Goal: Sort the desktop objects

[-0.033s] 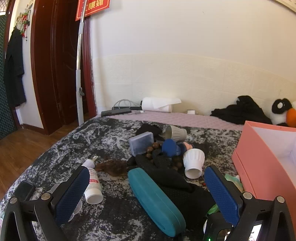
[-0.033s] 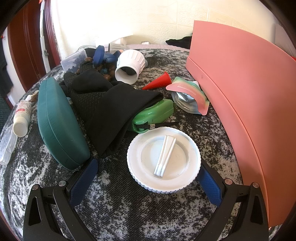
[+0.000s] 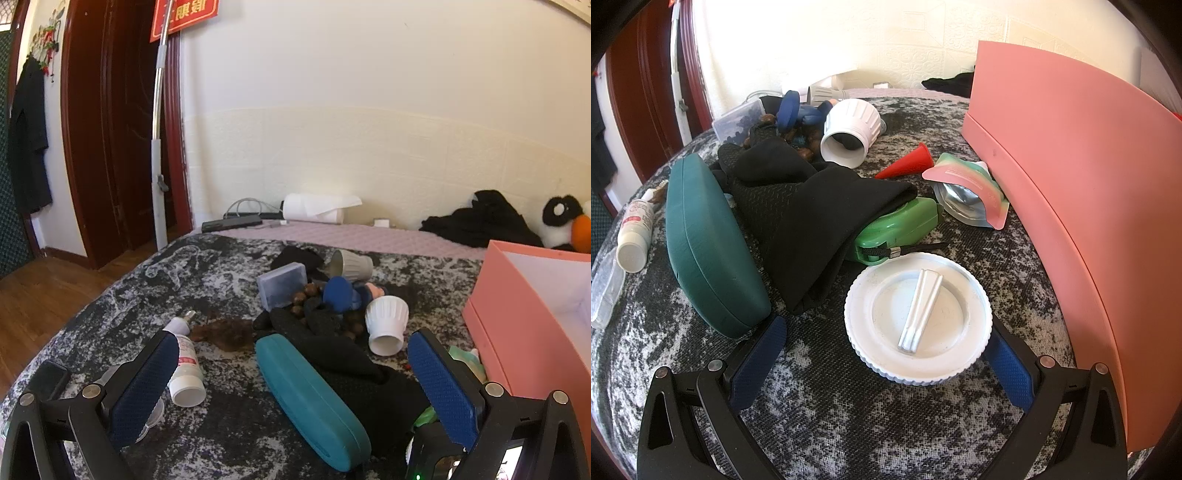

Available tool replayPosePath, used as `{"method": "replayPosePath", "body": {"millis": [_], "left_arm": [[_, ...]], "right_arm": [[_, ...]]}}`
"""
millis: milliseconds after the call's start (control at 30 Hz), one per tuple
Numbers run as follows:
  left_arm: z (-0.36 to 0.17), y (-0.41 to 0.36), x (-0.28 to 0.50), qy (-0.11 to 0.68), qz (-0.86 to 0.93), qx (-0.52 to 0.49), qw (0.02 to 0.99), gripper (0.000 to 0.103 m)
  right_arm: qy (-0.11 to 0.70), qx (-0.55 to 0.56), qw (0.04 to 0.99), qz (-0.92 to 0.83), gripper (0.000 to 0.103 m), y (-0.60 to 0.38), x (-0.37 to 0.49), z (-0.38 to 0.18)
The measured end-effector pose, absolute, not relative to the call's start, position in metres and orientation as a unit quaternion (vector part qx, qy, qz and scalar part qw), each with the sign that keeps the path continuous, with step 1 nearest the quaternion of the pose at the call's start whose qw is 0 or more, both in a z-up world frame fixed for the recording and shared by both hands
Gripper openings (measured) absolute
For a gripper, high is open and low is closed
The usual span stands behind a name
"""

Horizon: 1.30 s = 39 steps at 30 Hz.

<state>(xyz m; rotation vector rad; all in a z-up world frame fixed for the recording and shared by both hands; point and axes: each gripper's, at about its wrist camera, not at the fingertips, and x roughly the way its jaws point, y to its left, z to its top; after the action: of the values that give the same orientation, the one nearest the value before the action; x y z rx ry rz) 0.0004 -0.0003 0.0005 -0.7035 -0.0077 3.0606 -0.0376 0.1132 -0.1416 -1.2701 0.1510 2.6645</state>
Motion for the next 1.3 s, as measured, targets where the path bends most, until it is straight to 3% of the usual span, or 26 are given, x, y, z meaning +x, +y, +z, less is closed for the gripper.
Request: {"method": "replayPosePath", "body": {"millis": [1300], "left_arm": [[0.016, 0.002, 0.021, 0.014, 0.985, -0.171, -0.008, 0.102]], "right_arm": [[0.051, -0.428, 0.093, 0.898, 0.103, 0.113, -0.036, -0.142]]}}
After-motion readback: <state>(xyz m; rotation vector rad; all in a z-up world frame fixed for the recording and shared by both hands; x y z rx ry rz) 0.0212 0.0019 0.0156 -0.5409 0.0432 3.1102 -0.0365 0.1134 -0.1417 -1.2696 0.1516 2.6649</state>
